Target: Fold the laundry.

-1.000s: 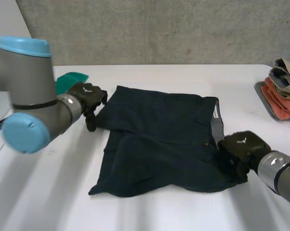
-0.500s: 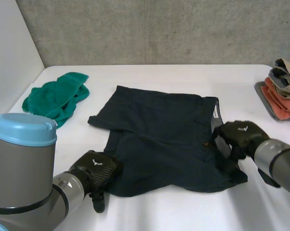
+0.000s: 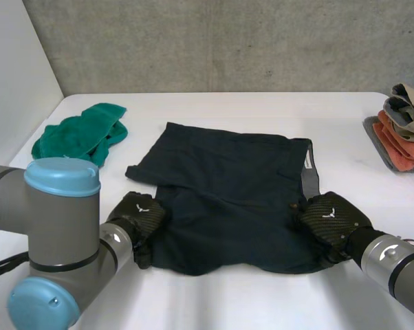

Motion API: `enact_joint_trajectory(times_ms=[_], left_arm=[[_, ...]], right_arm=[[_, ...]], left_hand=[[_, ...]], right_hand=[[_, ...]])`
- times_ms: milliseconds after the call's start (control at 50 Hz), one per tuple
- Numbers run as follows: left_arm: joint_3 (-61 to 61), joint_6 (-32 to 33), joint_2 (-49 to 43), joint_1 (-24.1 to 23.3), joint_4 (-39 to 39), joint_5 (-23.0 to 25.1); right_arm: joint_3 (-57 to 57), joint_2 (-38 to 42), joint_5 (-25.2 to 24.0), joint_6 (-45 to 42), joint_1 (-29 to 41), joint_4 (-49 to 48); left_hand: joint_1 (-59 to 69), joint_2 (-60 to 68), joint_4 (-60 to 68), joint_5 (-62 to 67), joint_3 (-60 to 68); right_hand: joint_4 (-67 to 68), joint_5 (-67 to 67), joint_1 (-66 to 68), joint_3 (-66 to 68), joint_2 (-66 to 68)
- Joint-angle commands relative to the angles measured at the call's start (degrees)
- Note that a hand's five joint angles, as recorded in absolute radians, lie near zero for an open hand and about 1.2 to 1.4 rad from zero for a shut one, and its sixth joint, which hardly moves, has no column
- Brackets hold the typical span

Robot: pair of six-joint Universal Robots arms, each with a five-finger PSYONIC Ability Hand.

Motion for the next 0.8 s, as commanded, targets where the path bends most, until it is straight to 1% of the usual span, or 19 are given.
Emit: enact_joint_trajectory(times_ms=[20, 40, 80, 120, 160, 180, 300, 380, 400, 420, 460, 480, 520, 540, 560, 600, 640, 760, 800], left_arm=[[2.21, 0.2, -2.33, -1.15, 1.03, -0.26], [2.3, 0.2, -2.51, -1.24, 1.29, -0.44], [2.57, 0.2, -2.77, -1.42, 2.17, -0.62], [2.66, 0.11, -2.95, -1.59, 3.58, -0.62], [2.66, 0.02, -2.86, -1.68, 4.37, -0.44], [2.57, -0.07, -2.6, -1.77, 5.07, -0.18], [1.52, -0.16, 0.47, -1.24, 4.73, 1.14], [-0.33, 0.72, 5.13, -1.33, 0.95, 2.72], [-1.2, 1.77, 6.88, -1.33, -2.28, 3.51], [-1.56, 2.3, 7.59, -1.42, -4.05, 3.86], [-2.26, 3.7, 8.83, -1.42, -8.0, 4.21], [-2.88, 5.02, 9.35, -1.5, -11.94, 4.48], [-3.49, 6.43, 9.53, -1.59, -15.82, 4.65], [-3.76, 7.83, 9.53, -1.77, -19.32, 4.66], [-3.85, 8.54, 9.45, -1.86, -21.01, 4.66], [-3.67, 9.86, 9.45, -2.12, -23.74, 4.66], [-2.8, 11.18, 9.18, -2.12, -24.9, 4.48], [3.79, 11.1, 6.99, 0.07, -20.77, 3.95], [8.0, 10.31, 5.23, 0.95, -18.31, 3.87]], right_arm=[[0.02, 2.55, 0.44, 1.79, 0.52, -3.4], [0.02, 2.55, 0.53, 2.75, 0.52, -3.92], [-0.06, 2.37, 0.7, 4.07, 0.52, -4.1], [-0.24, 1.5, 0.79, 6.27, 0.25, -3.93], [-0.41, 0.71, 0.79, 7.32, -0.01, -3.4], [-0.68, -0.08, 0.7, 7.94, -0.18, -2.62], [-1.64, -2.99, 0.26, 6.37, -2.47, 3.97], [-3.14, -4.66, 0.26, 0.31, -4.66, 15.47], [-3.49, -5.09, 0.26, -1.18, -5.36, 18.02], [-4.1, -5.36, 0.61, -4.68, -6.33, 23.96], [-4.63, -5.54, 0.7, -8.65, -7.3, 30.58], [-5.07, -5.62, 0.88, -12.41, -7.91, 36.62], [-5.25, -5.54, 1.23, -16.38, -8.27, 42.45], [-5.42, -5.54, 1.58, -19.88, -8.79, 47.35], [-5.86, -5.54, 1.84, -21.57, -8.62, 49.23], [-6.74, -5.28, 2.02, -22.2, -8.36, 49.51], [-8.23, -4.57, 1.93, -18.7, -7.05, 47.5], [-13.15, -2.11, 2.63, -7.1, -3.0, 38.98], [-15.87, -0.71, 3.51, -2.01, -1.25, 34.76]], left_hand=[[6.3, 6.98, 7.17, 7.61, 6.78], [8.32, 9.0, 9.2, 9.64, 8.81], [13.7, 14.38, 14.57, 15.01, 14.18], [26.28, 26.97, 27.16, 27.6, 26.77], [41.9, 42.58, 42.77, 43.22, 42.39], [58.79, 59.47, 59.66, 60.1, 59.27], [58.96, 59.64, 59.83, 60.27, 59.44], [58.96, 59.64, 59.83, 60.27, 59.44], [58.96, 59.64, 59.83, 60.27, 59.44], [58.96, 59.64, 59.83, 60.27, 59.44], [58.96, 59.64, 59.83, 60.27, 59.44], [58.96, 59.64, 59.83, 60.27, 59.44], [58.96, 59.64, 59.83, 60.27, 59.44], [58.96, 59.64, 59.83, 60.27, 59.44], [58.96, 59.64, 59.83, 60.27, 59.44], [58.96, 59.64, 59.83, 60.27, 59.44], [58.96, 59.64, 59.83, 60.27, 59.44], [58.96, 59.64, 59.83, 60.27, 59.44], [58.96, 59.64, 59.83, 60.27, 59.44]], right_hand=[[35.88, 35.82, 35.62, 35.76, 35.91], [40.8, 40.74, 40.54, 40.67, 40.82], [40.85, 40.79, 40.59, 40.72, 40.87], [40.85, 40.79, 40.59, 40.72, 40.87], [40.85, 40.79, 40.59, 40.72, 40.87], [40.85, 40.79, 40.59, 40.72, 40.87], [40.85, 40.79, 40.59, 40.72, 40.87], [40.85, 40.79, 40.59, 40.72, 40.87], [40.85, 40.79, 40.59, 40.72, 40.87], [40.85, 40.79, 40.59, 40.72, 40.87], [40.85, 40.79, 40.59, 40.72, 40.87], [40.85, 40.79, 40.59, 40.72, 40.87], [40.85, 40.79, 40.59, 40.72, 40.87], [40.85, 40.79, 40.59, 40.72, 40.87], [40.85, 40.79, 40.59, 40.72, 40.87], [40.85, 40.79, 40.59, 40.72, 40.87], [40.85, 40.79, 40.59, 40.72, 40.87], [40.85, 40.79, 40.59, 40.72, 40.87], [40.85, 40.79, 40.59, 40.72, 40.87]])
